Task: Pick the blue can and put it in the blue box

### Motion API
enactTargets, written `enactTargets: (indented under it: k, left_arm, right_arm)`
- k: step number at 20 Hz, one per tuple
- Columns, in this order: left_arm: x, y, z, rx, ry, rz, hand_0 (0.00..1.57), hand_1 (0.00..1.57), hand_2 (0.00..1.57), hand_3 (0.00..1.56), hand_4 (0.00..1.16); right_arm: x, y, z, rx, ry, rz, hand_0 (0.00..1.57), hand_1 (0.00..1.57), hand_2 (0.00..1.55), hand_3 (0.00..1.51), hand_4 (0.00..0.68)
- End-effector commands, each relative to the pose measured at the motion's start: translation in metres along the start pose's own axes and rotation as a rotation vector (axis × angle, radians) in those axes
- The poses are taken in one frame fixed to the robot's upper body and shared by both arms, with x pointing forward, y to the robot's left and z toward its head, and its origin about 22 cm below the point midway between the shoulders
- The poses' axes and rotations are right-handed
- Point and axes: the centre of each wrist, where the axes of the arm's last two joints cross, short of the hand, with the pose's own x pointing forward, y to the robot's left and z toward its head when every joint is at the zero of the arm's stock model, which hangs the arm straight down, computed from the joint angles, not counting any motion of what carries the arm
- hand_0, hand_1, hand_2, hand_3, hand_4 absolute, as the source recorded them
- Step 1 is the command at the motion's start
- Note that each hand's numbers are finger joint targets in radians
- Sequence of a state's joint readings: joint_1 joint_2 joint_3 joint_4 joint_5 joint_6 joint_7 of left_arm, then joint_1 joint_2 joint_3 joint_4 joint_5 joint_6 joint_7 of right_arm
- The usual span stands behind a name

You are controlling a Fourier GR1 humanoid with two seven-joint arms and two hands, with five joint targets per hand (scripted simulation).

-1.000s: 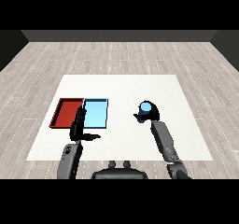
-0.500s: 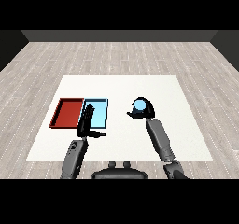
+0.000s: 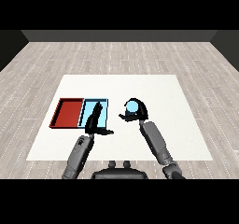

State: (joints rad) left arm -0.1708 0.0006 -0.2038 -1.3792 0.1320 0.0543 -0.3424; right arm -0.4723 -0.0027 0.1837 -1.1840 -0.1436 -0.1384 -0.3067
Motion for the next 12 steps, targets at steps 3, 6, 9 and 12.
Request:
enactTargets:
  k: [3,6,9,12]
  left_arm:
    - [0.0,-0.019,-0.013,-0.01,0.011,-0.047,0.0,0.0,0.0,0.0,0.0]
    - [-0.019,-0.037,-0.028,-0.027,0.044,-0.042,0.0,0.0,0.0,0.0,0.0]
    - [-0.012,-0.038,-0.007,-0.034,0.053,-0.003,0.0,0.0,0.0,0.0,0.0]
    - [-0.026,-0.032,-0.009,-0.029,0.082,-0.026,0.0,0.0,0.0,0.0,0.0]
  right_arm:
    - [0.02,0.021,0.009,0.003,-0.004,-0.009,1.43,1.43,1.44,1.41,0.669]
    - [0.016,0.015,-0.001,0.021,-0.024,0.016,1.42,1.42,1.45,1.41,0.661]
    - [0.014,0.031,0.005,0.035,-0.016,-0.014,1.42,1.42,1.45,1.41,0.658]
    - [-0.003,0.025,0.001,0.051,-0.018,-0.015,1.41,1.41,1.45,1.41,0.665]
